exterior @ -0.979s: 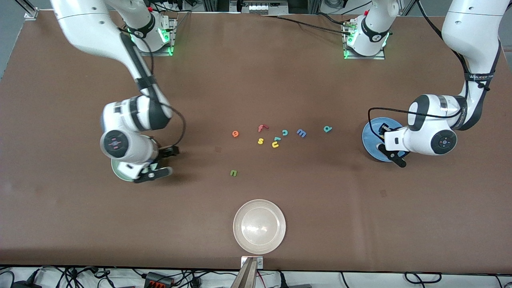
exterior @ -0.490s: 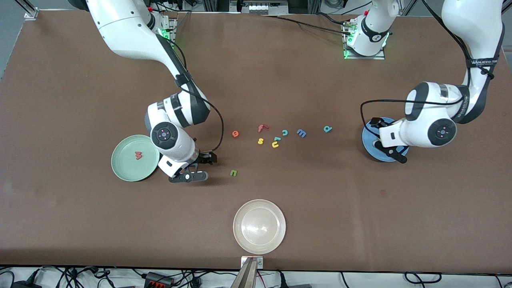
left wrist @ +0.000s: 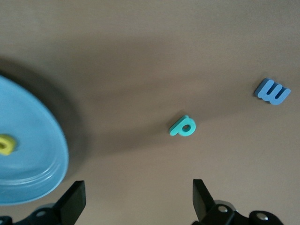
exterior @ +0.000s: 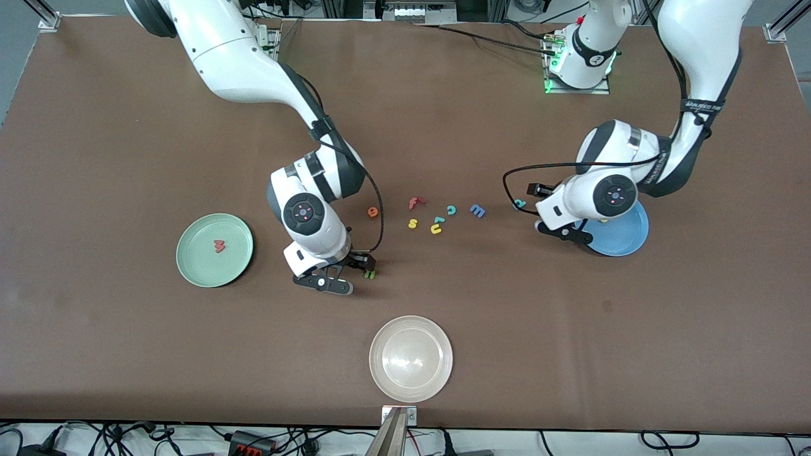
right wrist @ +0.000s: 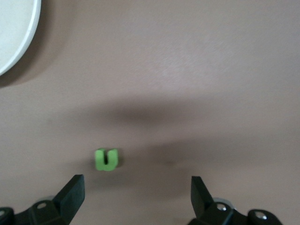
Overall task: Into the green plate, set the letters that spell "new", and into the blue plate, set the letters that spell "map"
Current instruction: 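Grasp the green u with the right gripper while the left gripper reaches cyan p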
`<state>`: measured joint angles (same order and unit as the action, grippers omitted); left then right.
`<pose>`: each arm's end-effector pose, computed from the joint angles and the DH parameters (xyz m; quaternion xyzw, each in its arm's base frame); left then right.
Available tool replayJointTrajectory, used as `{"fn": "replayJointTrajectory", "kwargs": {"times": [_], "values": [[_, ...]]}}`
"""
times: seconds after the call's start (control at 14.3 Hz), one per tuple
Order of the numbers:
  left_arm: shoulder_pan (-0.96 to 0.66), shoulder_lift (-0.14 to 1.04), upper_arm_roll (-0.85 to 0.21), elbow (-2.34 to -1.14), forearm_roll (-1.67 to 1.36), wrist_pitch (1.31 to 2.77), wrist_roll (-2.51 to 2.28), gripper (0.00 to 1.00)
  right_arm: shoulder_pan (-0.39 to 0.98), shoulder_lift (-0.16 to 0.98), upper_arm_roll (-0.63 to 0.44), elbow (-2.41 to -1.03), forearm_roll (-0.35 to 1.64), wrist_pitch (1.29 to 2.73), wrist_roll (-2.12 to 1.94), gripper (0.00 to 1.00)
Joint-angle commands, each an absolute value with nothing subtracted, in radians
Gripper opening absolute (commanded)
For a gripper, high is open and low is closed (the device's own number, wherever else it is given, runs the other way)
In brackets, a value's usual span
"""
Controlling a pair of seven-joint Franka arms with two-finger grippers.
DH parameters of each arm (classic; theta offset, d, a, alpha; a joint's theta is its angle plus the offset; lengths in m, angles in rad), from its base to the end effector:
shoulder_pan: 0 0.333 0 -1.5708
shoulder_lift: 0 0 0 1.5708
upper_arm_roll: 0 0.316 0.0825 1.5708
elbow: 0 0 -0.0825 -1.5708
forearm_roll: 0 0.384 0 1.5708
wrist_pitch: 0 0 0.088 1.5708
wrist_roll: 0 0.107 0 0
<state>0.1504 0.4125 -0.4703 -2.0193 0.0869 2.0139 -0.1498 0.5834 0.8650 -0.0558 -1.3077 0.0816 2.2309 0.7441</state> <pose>0.5306 -0.1679 0.2416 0.9753 -0.1090 -0.1917 0.0135 0.6428 0.3892 0.2247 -0.9921 0.1215 -0.0169 0.0274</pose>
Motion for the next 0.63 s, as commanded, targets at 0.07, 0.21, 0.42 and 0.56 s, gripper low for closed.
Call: {"fn": "replayJointTrajectory", "kwargs": {"times": [0.07, 0.21, 0.42, 0.56], "values": [[0.143, 0.407, -0.482, -2.129, 0.123, 2.193, -0.063, 1.0, 0.614, 0.957, -0.071, -1.195, 0.084, 2.227, 0.834, 0.95], [0.143, 0.411, -0.482, -2.134, 0.124, 2.242, 0.091, 1.0, 0.614, 0.972, -0.071, -1.184, 0.084, 2.235, 0.834, 0.89], [0.138, 0.417, -0.482, -2.144, 0.123, 2.283, 0.224, 1.0, 0.618, 0.986, -0.071, -1.181, 0.086, 2.263, 0.836, 0.82], [0.126, 0.419, -0.482, -2.167, 0.123, 2.31, 0.224, 1.0, 0.618, 0.994, -0.071, -1.178, 0.086, 2.263, 0.839, 0.75]]}}
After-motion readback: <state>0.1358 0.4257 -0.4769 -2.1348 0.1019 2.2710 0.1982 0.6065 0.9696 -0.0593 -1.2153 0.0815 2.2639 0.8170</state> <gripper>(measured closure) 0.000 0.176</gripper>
